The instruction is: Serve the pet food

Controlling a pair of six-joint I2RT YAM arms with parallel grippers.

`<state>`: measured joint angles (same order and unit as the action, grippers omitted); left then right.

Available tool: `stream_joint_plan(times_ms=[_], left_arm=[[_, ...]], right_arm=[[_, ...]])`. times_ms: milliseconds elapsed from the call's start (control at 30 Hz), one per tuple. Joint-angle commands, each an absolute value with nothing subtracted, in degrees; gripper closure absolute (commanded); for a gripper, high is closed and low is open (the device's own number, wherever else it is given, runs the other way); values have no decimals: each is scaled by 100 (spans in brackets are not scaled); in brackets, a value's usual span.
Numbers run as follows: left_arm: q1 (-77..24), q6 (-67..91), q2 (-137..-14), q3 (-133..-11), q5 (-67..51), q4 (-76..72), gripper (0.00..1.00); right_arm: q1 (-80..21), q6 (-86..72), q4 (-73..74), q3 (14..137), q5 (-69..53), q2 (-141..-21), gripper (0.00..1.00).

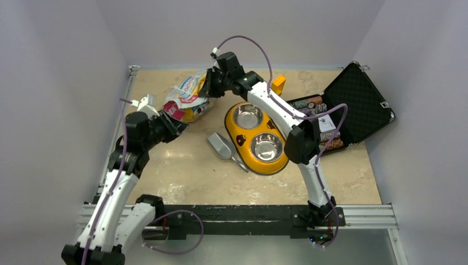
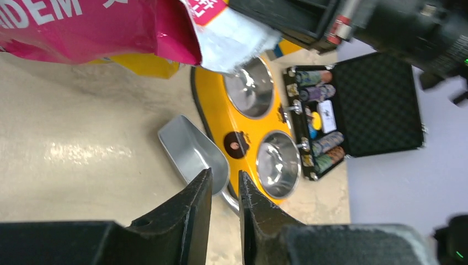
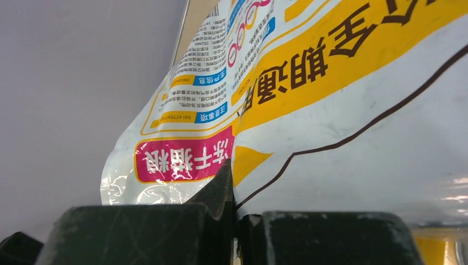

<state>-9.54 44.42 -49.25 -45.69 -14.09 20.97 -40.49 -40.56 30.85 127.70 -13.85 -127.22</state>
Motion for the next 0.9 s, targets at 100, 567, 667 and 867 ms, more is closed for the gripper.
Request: stream_joint_plan(times_ms=[100,567,667,867], left_arm=[[-967,4224,-3365,-5634,-1785,4390,72],[-967,3809,-3418,-7382,-947,6407,73],[-967,3885,-3461,-7373,-1254,6288,73],[-967,3924,-3590,-7191,-1782,6036,72]], right_arm=[[-4144,-2885,3263,13378,-2928,-12145,100],[-4877,-2335,3890,12096,-3533,-10884,100],[-4869,-2244,3983,11627,-3510,-10439,100],[-4708,-2244,3745,10716,-3449,-9664,100]])
